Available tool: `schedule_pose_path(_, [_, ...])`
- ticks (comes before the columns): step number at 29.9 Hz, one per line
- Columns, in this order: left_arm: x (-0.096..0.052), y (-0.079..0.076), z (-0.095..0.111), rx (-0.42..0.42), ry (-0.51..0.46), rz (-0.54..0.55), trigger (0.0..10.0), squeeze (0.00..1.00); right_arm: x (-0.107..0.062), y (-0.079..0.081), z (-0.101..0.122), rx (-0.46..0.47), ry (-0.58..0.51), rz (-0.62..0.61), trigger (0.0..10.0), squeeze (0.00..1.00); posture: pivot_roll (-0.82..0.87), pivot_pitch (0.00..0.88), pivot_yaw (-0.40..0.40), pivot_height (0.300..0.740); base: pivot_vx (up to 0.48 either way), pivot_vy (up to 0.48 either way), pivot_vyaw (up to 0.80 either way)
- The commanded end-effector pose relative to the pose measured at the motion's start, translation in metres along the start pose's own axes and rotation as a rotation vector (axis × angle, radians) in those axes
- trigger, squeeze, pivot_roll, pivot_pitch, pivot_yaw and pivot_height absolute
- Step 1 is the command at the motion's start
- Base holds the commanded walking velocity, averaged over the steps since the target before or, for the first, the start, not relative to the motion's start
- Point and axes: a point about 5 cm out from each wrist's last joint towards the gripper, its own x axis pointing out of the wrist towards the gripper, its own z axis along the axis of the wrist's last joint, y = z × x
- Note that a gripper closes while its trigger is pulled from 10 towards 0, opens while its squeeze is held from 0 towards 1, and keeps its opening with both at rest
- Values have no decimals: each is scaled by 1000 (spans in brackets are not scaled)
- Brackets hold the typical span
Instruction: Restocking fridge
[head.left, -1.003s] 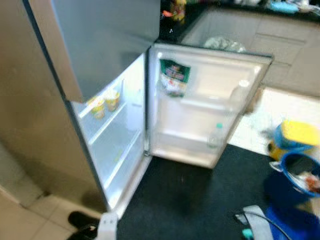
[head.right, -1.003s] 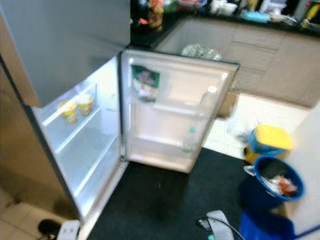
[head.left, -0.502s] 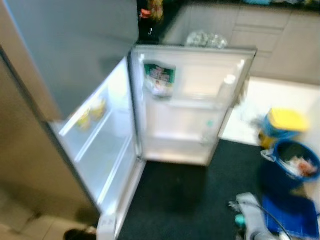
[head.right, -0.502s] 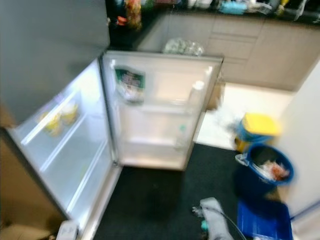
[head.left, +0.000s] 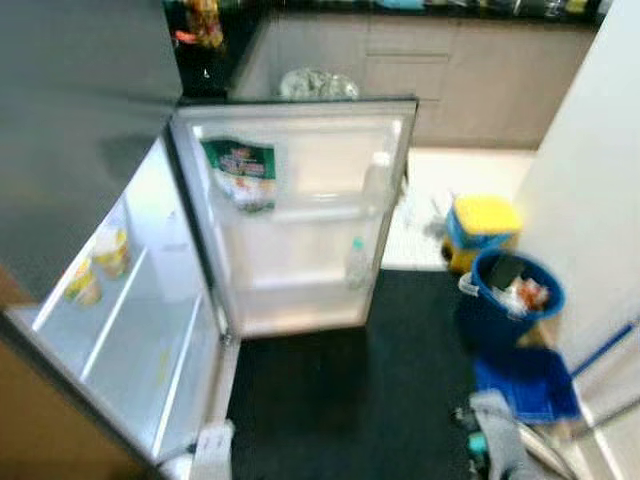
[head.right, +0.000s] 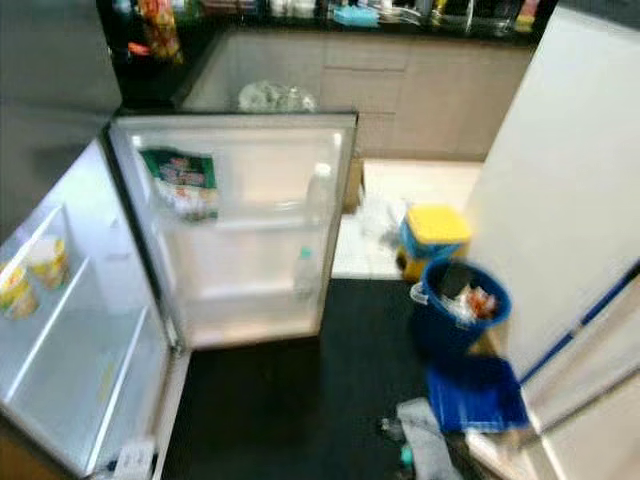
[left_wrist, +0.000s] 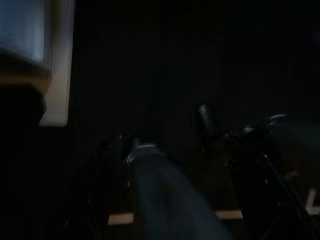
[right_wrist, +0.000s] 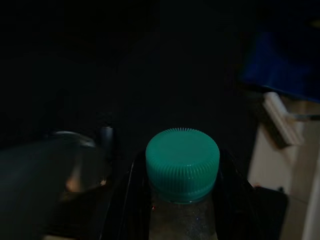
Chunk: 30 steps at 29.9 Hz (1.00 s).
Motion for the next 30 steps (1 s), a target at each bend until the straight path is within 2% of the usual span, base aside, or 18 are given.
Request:
schedule_pose_path(1, [0,-1,-1,5,11,-17,10000,0,0,-1,5,-8,-22,-2,10000,0,-49,0,-4,740,244,0,0])
schedule_pose_path(11, [-1,-1,-5,8,24,-28,10000,0,0,3,0,-13,-11,8,10000,0,-51,0,0,740,307,0,0])
schedule_pose_path(16, [-1,-2,-7,7,28,-28,10000,0,0,2,-4,-26,13,6,10000,0,-50,0,-2,740,320,0,-788])
schedule_pose_path(22, [-1,-3,-9,6,32,-32,10000,0,0,1,0,-5,-13,-1,10000,0,-54,0,1,740,312,0,-788])
schedule_pose_path(28, [-2,-2,-12,-27,48,-6,10000,0,0,1,1,-7,-19,-6,10000,0,-54,0,1,740,193,0,0])
schedule_pose_path(30, [-2,-3,-13,-20,52,-28,10000,0,0,1,1,-8,-21,-6,10000,0,-55,0,3,740,126,-124,0])
